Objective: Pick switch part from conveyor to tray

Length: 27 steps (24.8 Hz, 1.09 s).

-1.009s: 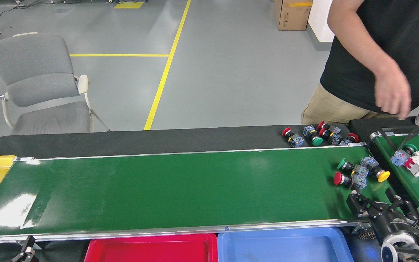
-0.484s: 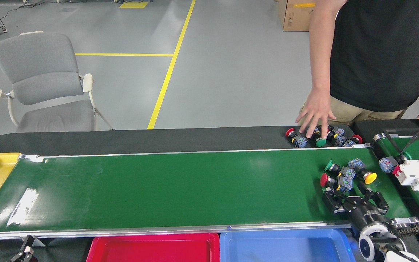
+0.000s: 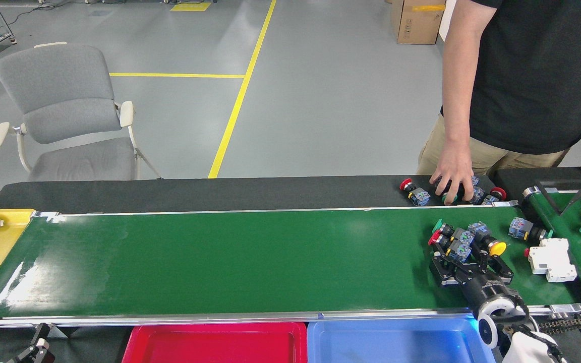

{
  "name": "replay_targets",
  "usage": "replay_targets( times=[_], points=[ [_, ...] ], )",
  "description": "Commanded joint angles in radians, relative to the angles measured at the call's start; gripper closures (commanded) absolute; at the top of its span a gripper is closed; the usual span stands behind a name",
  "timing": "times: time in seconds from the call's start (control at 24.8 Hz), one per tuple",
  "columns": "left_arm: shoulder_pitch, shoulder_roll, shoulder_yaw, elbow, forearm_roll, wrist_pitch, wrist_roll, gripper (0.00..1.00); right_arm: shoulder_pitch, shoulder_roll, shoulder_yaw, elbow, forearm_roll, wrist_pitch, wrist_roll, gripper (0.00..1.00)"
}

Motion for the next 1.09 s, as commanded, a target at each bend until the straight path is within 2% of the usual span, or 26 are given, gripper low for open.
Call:
replay_targets(
  times=[0.0, 0.12, 0.28, 0.4, 0.48, 0.61, 0.73, 0.77, 0.81, 0.85, 0.97, 1.05],
  points=[
    [-0.010, 0.015, 0.002, -0.008, -0.001, -0.002, 0.007, 0.00, -0.021, 0.002, -0.002, -0.011, -0.002, -0.001, -0.007, 0.89],
    [-0.009, 0.017, 0.004, -0.004, -0.001, -0.002, 0.007, 0.00, -0.021, 0.006, -0.001, -0.015, -0.004, -0.004, -0.007, 0.97],
    [-0.004, 0.017, 0.005, -0.002, -0.001, -0.002, 0.007, 0.00, -0.018, 0.015, 0.001, -0.047, -0.004, -0.007, -0.007, 0.98],
    [0.000, 0.017, 0.013, -0.002, -0.001, -0.002, 0.007, 0.00, 0.011, 0.020, 0.062, -0.149, -0.004, -0.018, -0.010, 0.98],
    [0.002, 0.017, 0.017, -0.002, -0.001, 0.000, 0.007, 0.00, 0.072, 0.020, 0.139, -0.264, -0.004, -0.042, -0.015, 0.98],
    [0.002, 0.018, 0.019, -0.004, 0.001, -0.002, 0.007, 0.00, 0.190, 0.021, 0.241, -0.437, -0.001, -0.153, -0.013, 0.98],
    [0.003, 0.023, 0.017, 0.002, 0.001, -0.002, 0.007, 0.00, 0.259, 0.032, 0.380, -0.524, 0.016, -0.262, -0.013, 0.96],
    [0.003, 0.023, 0.017, 0.010, 0.001, -0.002, 0.007, 0.00, 0.264, 0.035, 0.430, -0.529, 0.036, -0.283, -0.013, 0.83],
    [0.002, 0.024, 0.016, 0.019, 0.001, -0.002, 0.007, 0.00, 0.264, 0.048, 0.484, -0.526, 0.070, -0.283, -0.013, 0.46],
    [-0.001, 0.029, 0.008, 0.024, 0.001, -0.002, 0.007, 0.00, 0.264, 0.078, 0.518, -0.515, 0.104, -0.277, -0.013, 0.00],
    [0.000, 0.041, 0.007, 0.022, 0.004, -0.003, 0.007, 0.00, 0.267, 0.144, 0.531, -0.465, 0.131, -0.285, -0.013, 0.00],
    [0.000, 0.041, 0.007, 0.024, 0.004, -0.003, 0.007, 0.00, 0.267, 0.147, 0.528, -0.469, 0.131, -0.286, -0.013, 0.00]
  ],
)
